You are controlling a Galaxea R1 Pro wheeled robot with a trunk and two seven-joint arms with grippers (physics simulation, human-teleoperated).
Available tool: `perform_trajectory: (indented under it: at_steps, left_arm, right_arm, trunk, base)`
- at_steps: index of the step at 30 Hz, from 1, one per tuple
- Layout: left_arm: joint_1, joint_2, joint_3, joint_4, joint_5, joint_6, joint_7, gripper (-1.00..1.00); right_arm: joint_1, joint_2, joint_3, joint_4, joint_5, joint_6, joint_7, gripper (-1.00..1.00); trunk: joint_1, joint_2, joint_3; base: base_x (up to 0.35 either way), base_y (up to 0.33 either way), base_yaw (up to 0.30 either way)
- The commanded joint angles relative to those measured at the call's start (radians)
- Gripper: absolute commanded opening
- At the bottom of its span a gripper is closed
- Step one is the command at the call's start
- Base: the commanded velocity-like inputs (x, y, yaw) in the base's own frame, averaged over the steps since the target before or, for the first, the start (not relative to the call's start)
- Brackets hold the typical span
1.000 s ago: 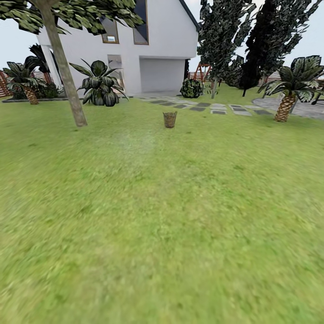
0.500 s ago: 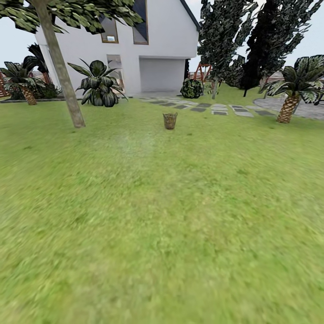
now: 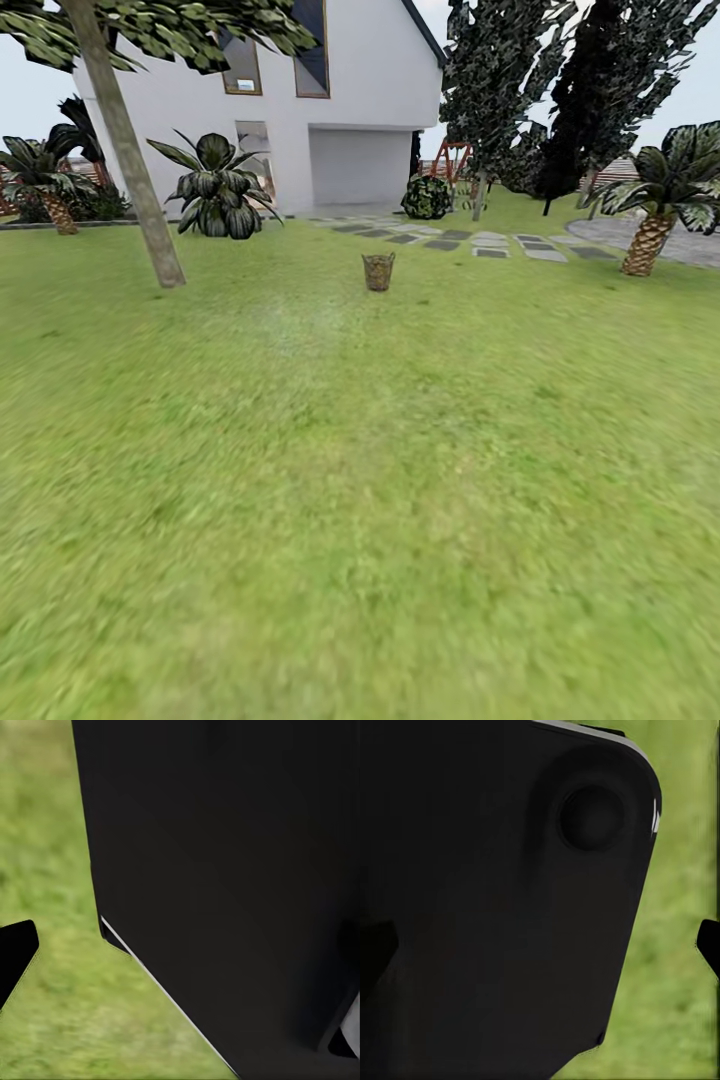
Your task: Take the three Easter eggs out of the wicker basket on the lawn in the garden, then place them on the lawn next to a single tree (choose any tree) so that all three eggs are next to the same tree and none are left in the basket.
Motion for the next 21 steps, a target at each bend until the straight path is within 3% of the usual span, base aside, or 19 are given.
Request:
perform_trajectory:
  at_steps: [1,21]
  left_arm:
    - [0.0,0.0,0.001,-0.001,0.001,-0.001,0.0,1.0]
    - [0.0,0.0,0.001,-0.001,0.001,-0.001,0.0,1.0]
  right_arm:
    - [0.0,0.0,0.0,0.001,0.006,-0.003,0.001,1.0]
    - [0.0,-0.001,-0.001,0.0,-0.001,-0.001,0.0,1.0]
  trunk:
    - [0.001,0.0,-0.001]
    - [0.001,0.0,-0.001]
  base:
    - [0.34,0.0,0.0]
    - [0.34,0.0,0.0]
